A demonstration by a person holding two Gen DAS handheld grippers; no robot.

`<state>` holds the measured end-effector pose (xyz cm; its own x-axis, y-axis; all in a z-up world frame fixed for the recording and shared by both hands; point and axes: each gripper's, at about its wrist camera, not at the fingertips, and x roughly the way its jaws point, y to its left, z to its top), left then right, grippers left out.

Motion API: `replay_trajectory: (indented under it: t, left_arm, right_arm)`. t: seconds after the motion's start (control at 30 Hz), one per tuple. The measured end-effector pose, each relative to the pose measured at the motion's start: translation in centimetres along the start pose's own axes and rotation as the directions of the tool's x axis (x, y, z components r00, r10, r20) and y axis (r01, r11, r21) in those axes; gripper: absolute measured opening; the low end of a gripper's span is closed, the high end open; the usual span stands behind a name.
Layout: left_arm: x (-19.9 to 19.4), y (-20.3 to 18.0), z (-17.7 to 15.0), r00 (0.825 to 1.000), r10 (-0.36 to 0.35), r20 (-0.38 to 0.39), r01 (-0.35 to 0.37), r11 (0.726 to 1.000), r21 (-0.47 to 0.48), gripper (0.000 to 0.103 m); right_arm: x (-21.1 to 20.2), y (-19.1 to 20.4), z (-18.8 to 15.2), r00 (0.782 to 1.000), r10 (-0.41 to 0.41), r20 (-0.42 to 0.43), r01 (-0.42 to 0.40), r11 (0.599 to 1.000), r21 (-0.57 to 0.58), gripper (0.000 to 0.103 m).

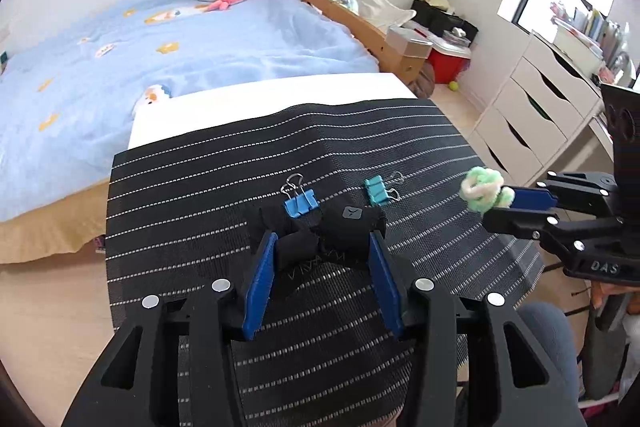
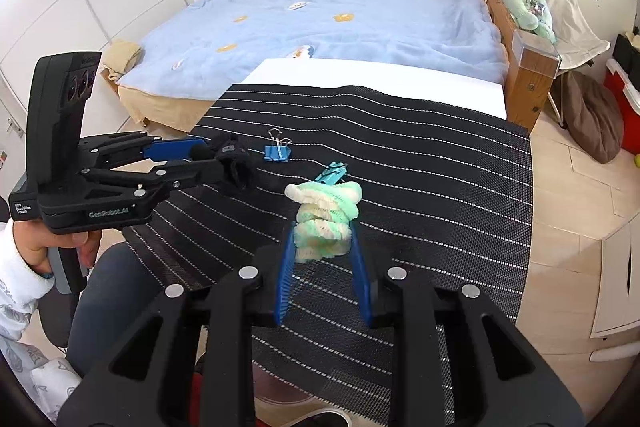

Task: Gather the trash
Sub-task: 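Carry the green sock over the bin and release it with the right while the left carries black socks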

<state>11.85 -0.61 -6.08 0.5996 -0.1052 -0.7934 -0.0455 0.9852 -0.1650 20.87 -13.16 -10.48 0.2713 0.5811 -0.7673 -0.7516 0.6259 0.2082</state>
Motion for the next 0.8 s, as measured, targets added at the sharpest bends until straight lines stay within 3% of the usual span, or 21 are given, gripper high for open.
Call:
replay_trajectory:
  t: [0.8]
  left_arm:
    - [-9.2,-2.4,-5.1,0.994,-0.079,0.075,0.071,0.992,0.100,0.045]
  right_arm:
    - [-7.0,7.9,-3.6,0.996,0.053,0.067,-0.044,0.989,-0.139,0.026]
